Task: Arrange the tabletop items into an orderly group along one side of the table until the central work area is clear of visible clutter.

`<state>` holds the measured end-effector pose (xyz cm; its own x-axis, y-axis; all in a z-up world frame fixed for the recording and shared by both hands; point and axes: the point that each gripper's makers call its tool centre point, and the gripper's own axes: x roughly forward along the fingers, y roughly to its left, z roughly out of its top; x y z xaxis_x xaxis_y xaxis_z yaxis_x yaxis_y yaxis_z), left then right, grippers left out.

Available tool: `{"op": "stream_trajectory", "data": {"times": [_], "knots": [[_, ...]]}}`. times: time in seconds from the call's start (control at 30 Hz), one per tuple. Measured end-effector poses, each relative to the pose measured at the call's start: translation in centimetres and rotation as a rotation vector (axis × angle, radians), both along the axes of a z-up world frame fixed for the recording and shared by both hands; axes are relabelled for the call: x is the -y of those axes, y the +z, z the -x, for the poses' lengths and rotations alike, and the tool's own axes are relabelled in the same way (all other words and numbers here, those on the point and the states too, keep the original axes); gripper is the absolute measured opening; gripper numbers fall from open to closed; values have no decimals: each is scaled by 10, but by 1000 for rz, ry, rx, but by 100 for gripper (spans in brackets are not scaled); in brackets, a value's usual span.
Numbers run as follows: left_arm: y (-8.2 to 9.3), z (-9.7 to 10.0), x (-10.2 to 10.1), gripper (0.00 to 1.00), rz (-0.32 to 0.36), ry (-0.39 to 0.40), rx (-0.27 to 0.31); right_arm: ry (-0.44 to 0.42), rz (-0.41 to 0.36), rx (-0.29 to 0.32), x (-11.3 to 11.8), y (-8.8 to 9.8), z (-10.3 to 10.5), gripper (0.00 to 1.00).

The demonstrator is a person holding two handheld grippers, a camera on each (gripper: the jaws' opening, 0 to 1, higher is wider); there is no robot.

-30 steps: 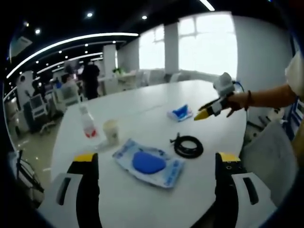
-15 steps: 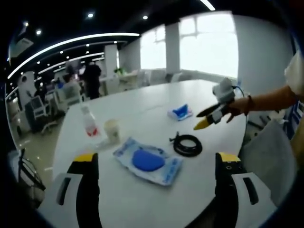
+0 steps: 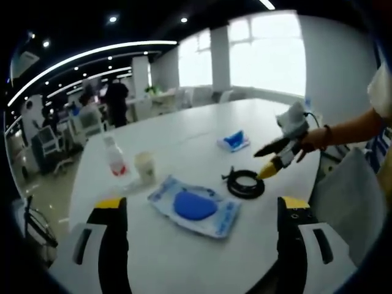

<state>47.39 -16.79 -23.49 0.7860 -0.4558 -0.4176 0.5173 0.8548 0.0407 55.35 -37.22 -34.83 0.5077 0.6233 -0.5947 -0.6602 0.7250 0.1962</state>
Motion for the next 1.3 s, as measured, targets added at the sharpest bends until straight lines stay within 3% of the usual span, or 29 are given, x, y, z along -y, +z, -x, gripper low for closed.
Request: {"op": "stream_trajectory", "data": {"times": [0.5,0.9,1.3], "knots": [[-10,-22,-6,96,-9,-38,-20,75,-30,-23,-42,1,26,90],[-15,-43,-6,95,22,-55,-37,85,-26,-66,-58,-7,40,86],[-40,-75,-16,91,5,-57,-66,70,-59,-123,-78,-12,46,80]]}}
